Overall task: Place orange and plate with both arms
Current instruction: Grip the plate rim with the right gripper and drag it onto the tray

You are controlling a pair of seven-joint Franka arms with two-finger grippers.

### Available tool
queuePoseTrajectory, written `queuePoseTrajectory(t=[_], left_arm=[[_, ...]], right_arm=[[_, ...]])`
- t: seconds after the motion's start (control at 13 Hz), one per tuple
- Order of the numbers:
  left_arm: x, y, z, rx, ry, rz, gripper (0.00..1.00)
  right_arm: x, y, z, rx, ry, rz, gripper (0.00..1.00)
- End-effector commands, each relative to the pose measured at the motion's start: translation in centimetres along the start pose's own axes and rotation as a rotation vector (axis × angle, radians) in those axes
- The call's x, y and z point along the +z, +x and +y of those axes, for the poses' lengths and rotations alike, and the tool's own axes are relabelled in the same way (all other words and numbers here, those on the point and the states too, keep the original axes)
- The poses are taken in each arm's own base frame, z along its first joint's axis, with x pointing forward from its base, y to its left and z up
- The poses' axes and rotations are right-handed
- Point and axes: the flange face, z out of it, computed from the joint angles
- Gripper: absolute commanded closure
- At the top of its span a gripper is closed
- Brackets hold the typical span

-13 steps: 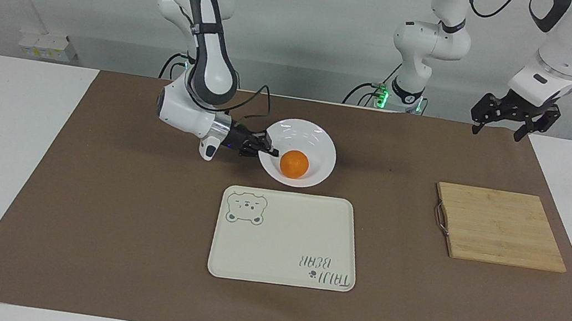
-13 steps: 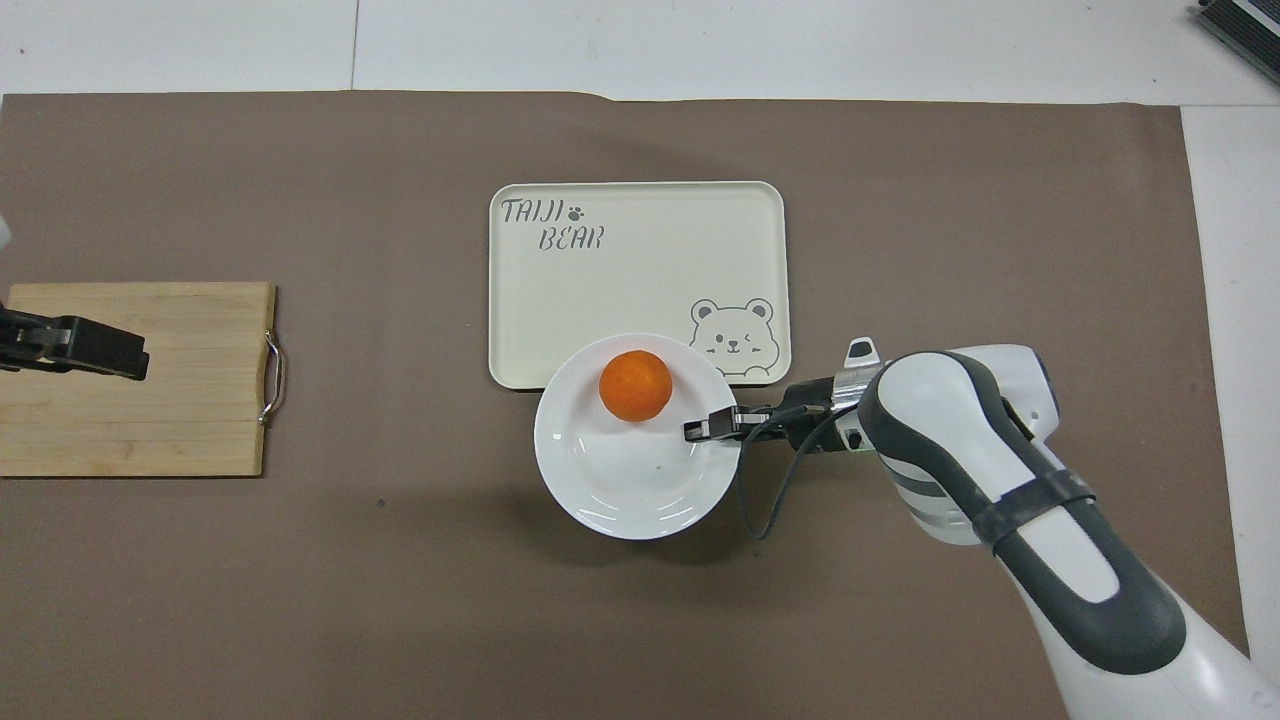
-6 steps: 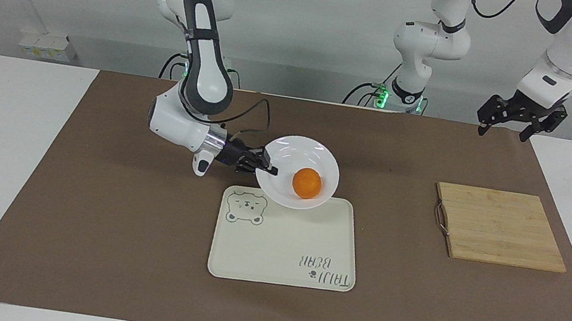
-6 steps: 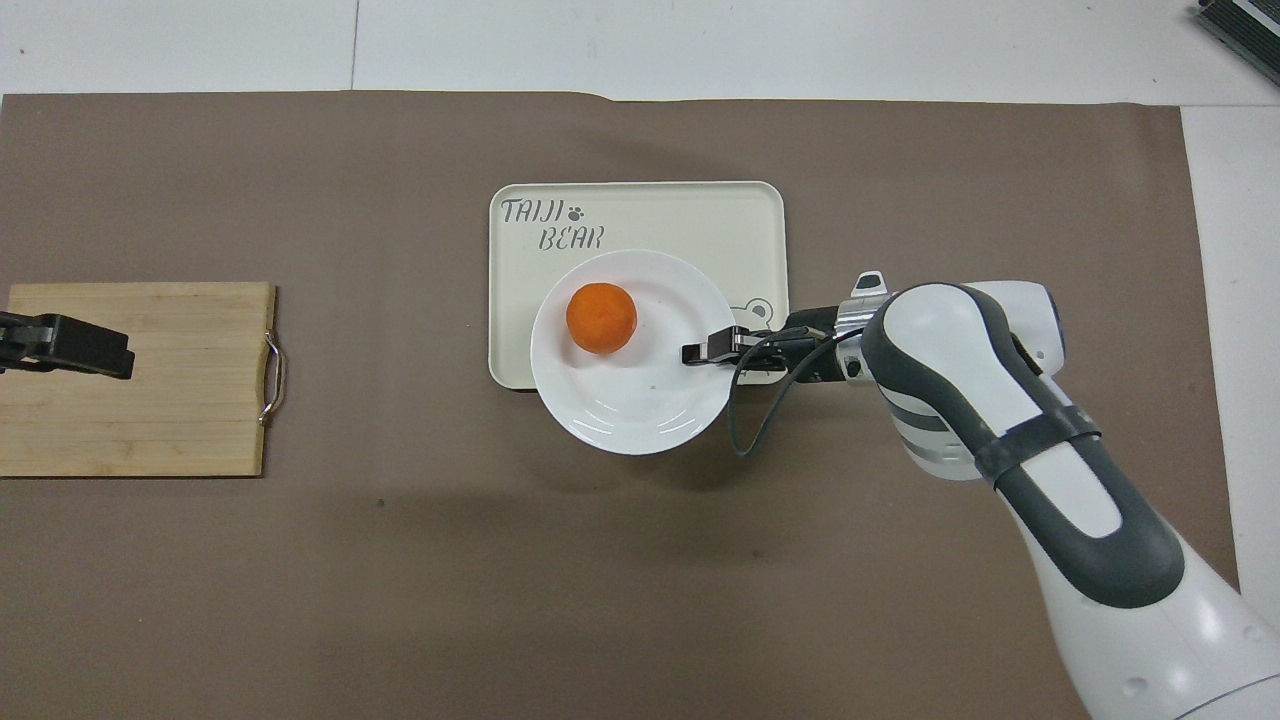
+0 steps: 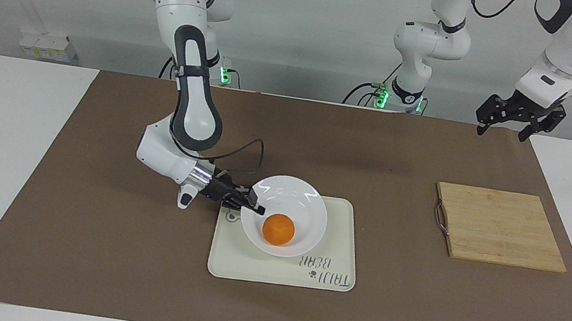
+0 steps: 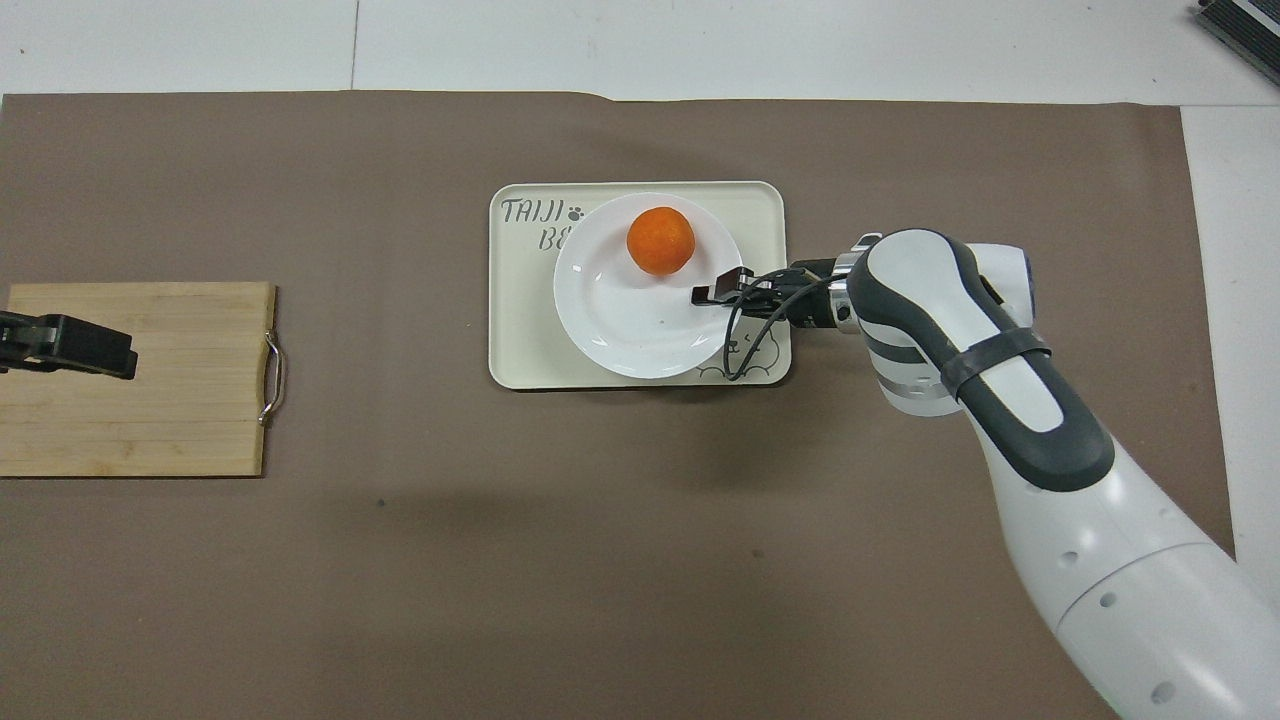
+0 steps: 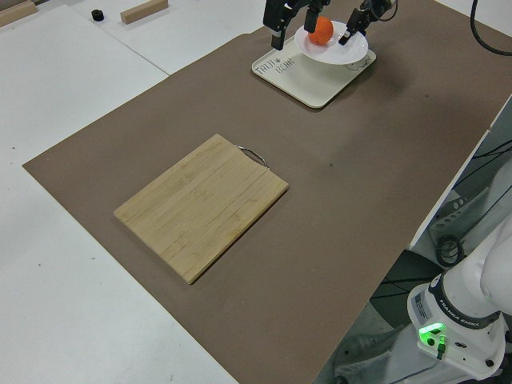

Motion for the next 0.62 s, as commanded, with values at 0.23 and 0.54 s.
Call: queuePoseTrajectory(t=[0.23,0.54], left_arm=[[-0.4,-0.4,1.0,0.009,0.002,0.006,0.00],[-0.3,-0.4,1.8,0.015,-0.037,0.006,0.00]], right_arm=[[3.6,1.5,0.1,0.011,0.001,0.065,0.37],[0.0,1.5,-3.0,-0.054,-0.032,0.081,0.00]])
